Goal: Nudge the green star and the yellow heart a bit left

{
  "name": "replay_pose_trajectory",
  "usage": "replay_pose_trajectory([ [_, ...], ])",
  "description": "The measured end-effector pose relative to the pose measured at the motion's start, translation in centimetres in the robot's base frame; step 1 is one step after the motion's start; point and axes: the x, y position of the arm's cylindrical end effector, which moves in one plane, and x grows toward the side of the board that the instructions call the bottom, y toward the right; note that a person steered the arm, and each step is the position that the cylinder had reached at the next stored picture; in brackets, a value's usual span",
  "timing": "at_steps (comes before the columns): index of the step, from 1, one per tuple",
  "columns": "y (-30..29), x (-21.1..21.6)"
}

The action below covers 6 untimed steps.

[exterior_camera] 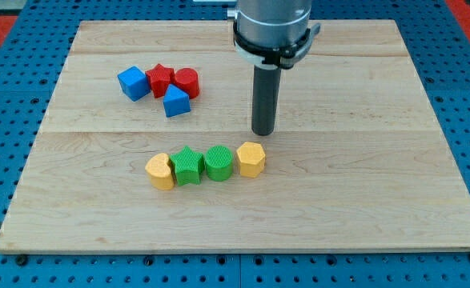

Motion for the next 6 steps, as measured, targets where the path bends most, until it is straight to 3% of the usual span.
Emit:
replay_pose_trajectory([
  [4,1.8,-0.9],
  [6,-6.5,3.9],
])
